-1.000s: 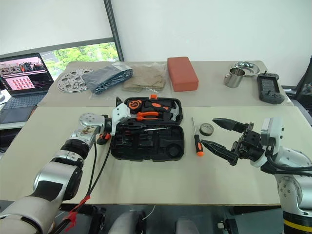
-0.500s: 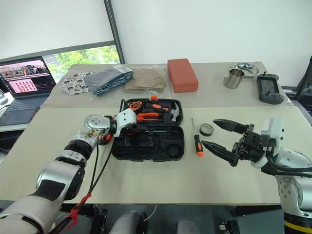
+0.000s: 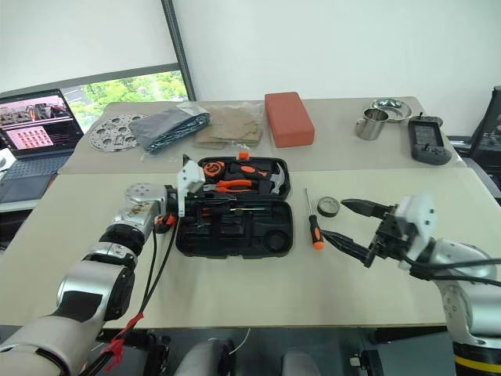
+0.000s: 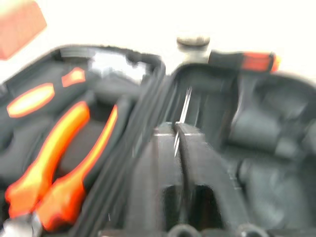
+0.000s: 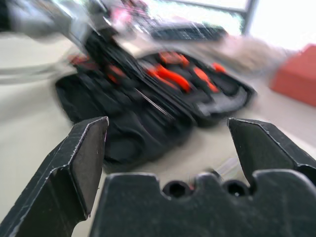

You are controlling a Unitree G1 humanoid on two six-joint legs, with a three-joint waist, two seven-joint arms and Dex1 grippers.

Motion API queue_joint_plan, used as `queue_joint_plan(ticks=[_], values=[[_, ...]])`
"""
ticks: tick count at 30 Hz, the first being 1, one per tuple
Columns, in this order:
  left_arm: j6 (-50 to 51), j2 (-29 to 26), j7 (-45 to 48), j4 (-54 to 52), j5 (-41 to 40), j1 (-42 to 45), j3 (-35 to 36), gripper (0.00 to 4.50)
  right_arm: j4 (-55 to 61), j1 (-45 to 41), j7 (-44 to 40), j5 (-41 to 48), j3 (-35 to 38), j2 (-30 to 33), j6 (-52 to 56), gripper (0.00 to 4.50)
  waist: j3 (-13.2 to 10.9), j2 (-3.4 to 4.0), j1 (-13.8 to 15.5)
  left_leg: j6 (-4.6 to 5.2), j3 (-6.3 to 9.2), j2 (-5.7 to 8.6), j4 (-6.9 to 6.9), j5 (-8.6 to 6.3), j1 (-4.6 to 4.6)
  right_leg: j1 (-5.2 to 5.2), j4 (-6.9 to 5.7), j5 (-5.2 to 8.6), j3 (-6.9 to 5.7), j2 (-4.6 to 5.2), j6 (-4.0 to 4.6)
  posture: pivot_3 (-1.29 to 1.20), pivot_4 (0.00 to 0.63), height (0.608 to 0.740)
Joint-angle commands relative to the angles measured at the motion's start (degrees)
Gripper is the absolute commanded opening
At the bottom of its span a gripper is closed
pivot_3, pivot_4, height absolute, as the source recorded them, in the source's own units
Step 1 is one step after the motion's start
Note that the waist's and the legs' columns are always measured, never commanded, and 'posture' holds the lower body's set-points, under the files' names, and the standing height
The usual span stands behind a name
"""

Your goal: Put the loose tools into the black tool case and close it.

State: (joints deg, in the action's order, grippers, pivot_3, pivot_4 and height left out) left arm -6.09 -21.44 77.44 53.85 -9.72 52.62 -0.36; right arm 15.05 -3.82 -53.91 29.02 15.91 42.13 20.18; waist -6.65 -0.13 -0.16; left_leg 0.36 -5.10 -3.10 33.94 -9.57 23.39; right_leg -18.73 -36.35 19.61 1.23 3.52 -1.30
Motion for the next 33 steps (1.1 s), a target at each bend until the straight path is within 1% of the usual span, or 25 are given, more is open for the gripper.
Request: queue_joint_plan(ticks=[1, 3, 5, 6, 8, 9, 13, 19, 21, 22, 23, 25, 30, 31, 33], values=[[15.1, -6.4, 7.4, -21.0, -10.3, -4.9, 3.3, 1.87, 0.9, -3.6, 5.8, -4.5, -5.1, 1.2, 6.2, 4.50, 0.0, 0.07, -0.6, -0.03, -0.01, -0.03, -0.04, 0.01, -0.01, -0.05, -0.01, 0.00, 0.09, -0.04, 0.00, 0.00, 0.150, 0.740], [21.1, -9.4, 8.4, -29.5, -12.9, -8.2, 3.1, 2.60, 0.0, -5.0, 8.3, -6.2, -6.8, 0.7, 8.2, 4.50, 0.0, 0.10, -0.9, -0.22, -0.01, -0.18, -0.07, 0.13, -0.03, -0.05, 0.01, 0.00, 0.14, -0.18, 0.00, 0.00, 0.150, 0.740], [26.9, -14.3, 9.6, -39.4, -15.4, -12.4, 2.8, 3.32, -1.0, -6.4, 10.8, -6.6, -9.1, 0.2, 14.4, 4.50, 0.0, 0.10, -0.7, -0.26, -0.02, -0.27, -0.06, 0.16, -0.06, -0.02, 0.01, 0.00, 0.23, -0.27, 0.00, 0.00, 0.150, 0.740], [29.7, -16.7, 10.2, -43.7, -16.7, -14.3, 2.9, 3.69, -1.9, -7.9, 13.3, -6.5, -9.7, -1.0, 18.0, 4.50, 0.0, 0.10, -0.7, -0.28, -0.04, -0.28, -0.07, 0.17, -0.07, -0.02, 0.02, 0.00, 0.36, -0.32, 0.00, 0.00, 0.150, 0.740], [33.4, -20.1, 10.8, -49.3, -18.7, -16.7, 3.1, 4.30, -3.2, -10.4, 17.6, -7.7, -10.4, -2.8, 21.9, 4.50, 0.0, 0.04, -0.7, -0.28, -0.06, -0.33, -0.08, 0.16, -0.09, 0.01, 0.01, 0.00, 0.57, -0.40, 0.01, 0.00, 0.150, 0.740], [34.5, -21.5, 11.0, -51.4, -19.4, -17.8, 3.2, 4.42, -3.4, -11.4, 18.7, -8.2, -10.9, -3.1, 23.2, 4.50, 0.0, 0.05, -0.7, -0.28, -0.07, -0.43, -0.11, 0.16, -0.08, -0.01, 0.03, 0.01, 0.71, -0.45, 0.01, 0.00, 0.150, 0.740], [36.6, -26.2, 10.7, -57.0, -20.0, -20.6, 3.0, 4.42, -3.3, -15.2, 21.3, -8.4, -12.9, -4.6, 28.7, 4.50, -0.1, 0.06, -0.3, -0.24, -0.18, -0.35, -0.12, 0.14, -0.07, -0.05, 0.02, 0.02, 1.14, -0.47, 0.04, 0.00, 0.150, 0.740], [38.0, -28.0, 8.5, -60.3, -22.1, -20.7, 4.3, 4.42, -3.2, -18.6, 24.3, -9.5, -16.3, -6.2, 34.4, 4.50, -0.1, 0.04, -0.4, -0.20, -0.17, -0.38, -0.12, 0.12, 0.02, -0.14, 0.04, 0.02, 1.26, -0.55, 0.04, 0.00, 0.150, 0.740], [38.6, -28.4, 8.0, -61.3, -22.8, -20.7, 4.7, 4.50, -3.1, -19.0, 24.9, -9.4, -17.3, -6.7, 36.8, 3.98, -0.1, 0.04, -0.5, -0.20, -0.19, -0.38, -0.12, 0.12, 0.10, -0.26, -0.01, 0.02, 1.30, -0.58, 0.04, 0.00, 0.150, 0.740], [38.9, -28.7, 7.8, -61.7, -23.2, -20.8, 4.8, 4.50, -2.9, -19.2, 25.3, -9.5, -17.7, -7.0, 37.7, 3.87, -0.1, 0.03, -0.5, -0.20, -0.19, -0.38, -0.11, 0.12, 0.16, -0.33, -0.02, 0.02, 1.31, -0.62, 0.04, 0.00, 0.150, 0.740], [39.0, -28.9, 7.7, -62.1, -23.5, -20.9, 4.9, 4.50, -2.7, -19.2, 25.6, -9.7, -18.1, -7.0, 38.4, 3.39, -0.1, 0.03, -0.5, -0.20, -0.19, -0.39, -0.10, 0.12, 0.21, -0.37, -0.04, 0.02, 1.33, -0.65, 0.04, 0.00, 0.150, 0.740], [39.4, -29.4, 7.3, -62.7, -24.2, -20.9, 5.1, 4.50, -2.4, -19.1, 26.0, -9.9, -18.4, -7.2, 39.8, 2.85, -0.1, 0.03, -0.5, -0.21, -0.19, -0.45, -0.08, 0.12, 0.26, -0.46, -0.15, 0.02, 1.45, -0.77, 0.04, 0.00, 0.150, 0.740], [39.8, -30.2, 6.6, -63.8, -25.3, -21.5, 5.5, 4.50, -1.3, -18.9, 27.4, -9.9, -17.4, -7.9, 41.8, 1.09, -0.1, 0.02, -0.5, -0.22, -0.18, -0.70, -0.05, 0.13, 0.16, -0.48, -0.32, 0.03, 1.61, -1.08, 0.05, 0.00, 0.150, 0.740], [39.8, -30.2, 6.4, -63.9, -25.5, -21.6, 5.6, 4.50, -0.9, -19.0, 27.7, -9.7, -17.0, -8.1, 42.4, 0.90, -0.1, 0.02, -0.5, -0.22, -0.18, -0.70, -0.06, 0.13, 0.13, -0.47, -0.33, 0.03, 1.62, -1.08, 0.05, 0.00, 0.150, 0.740], [39.8, -30.3, 6.0, -64.1, -25.8, -21.8, 5.7, 4.50, -0.3, -19.2, 28.3, -9.3, -16.1, -8.7, 43.1, 0.90, -0.1, 0.02, -0.5, -0.23, -0.19, -0.71, -0.06, 0.13, 0.12, -0.48, -0.34, 0.04, 1.64, -1.09, 0.07, 0.00, 0.150, 0.740]])
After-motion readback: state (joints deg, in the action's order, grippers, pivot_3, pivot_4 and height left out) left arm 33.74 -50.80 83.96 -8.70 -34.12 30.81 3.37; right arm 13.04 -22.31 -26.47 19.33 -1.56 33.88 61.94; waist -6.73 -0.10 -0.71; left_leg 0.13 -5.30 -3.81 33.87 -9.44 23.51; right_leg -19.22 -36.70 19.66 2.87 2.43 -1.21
